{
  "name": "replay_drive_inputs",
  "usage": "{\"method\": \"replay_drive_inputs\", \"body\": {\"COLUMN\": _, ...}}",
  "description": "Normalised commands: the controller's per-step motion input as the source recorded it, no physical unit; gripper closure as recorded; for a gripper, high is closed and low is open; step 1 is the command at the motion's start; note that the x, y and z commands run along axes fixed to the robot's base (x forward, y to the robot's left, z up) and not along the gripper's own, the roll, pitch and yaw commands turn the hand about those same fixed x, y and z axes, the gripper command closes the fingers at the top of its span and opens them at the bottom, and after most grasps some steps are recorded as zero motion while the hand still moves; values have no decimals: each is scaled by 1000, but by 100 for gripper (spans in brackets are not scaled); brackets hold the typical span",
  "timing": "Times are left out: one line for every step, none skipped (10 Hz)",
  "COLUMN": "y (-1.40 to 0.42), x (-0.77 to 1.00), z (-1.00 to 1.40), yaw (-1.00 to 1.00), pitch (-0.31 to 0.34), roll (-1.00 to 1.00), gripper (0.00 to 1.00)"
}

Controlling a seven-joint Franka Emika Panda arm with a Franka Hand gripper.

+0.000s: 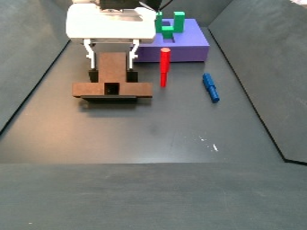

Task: Pick up the brown object. Move up. Place the brown object on the fixture. Regrasp the brown object. Move to above the board. Insert the brown object.
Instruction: Regrasp the brown object.

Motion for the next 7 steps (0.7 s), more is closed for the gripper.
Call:
{"method": "replay_drive_inputs", "body": {"y": -43, "x": 0, "z": -77, "yaw": -14, "pitch": 71, "roll": 126, "gripper": 0}}
{"method": "replay_drive_inputs", "body": {"y": -20, "x": 0, "z": -86, "yaw": -9, "pitch": 43, "roll": 114, "gripper": 0}}
{"method": "replay_drive_inputs", "body": {"y": -14, "x": 0, "z": -77, "yaw": -23, "pitch": 71, "roll": 171, "gripper": 0}}
{"method": "replay_drive_inputs", "body": {"y": 0, "x": 0, "z": -43, "yaw": -17, "pitch": 69, "roll": 123, "gripper": 0}}
{"method": "replay_drive_inputs", "body": {"y": 0, "x": 0, "z": -23, "yaw": -3, "pitch": 46, "roll": 100, "gripper": 0}}
{"method": "replay_drive_inputs", "body": {"y": 0, "x": 0, "z": 0, "yaw": 0, "pitch": 0, "roll": 0, "gripper": 0}}
{"method": "replay_drive_inputs", "body": {"y": 0, "x": 0, "z": 0, "yaw": 0, "pitch": 0, "roll": 0, "gripper": 100}}
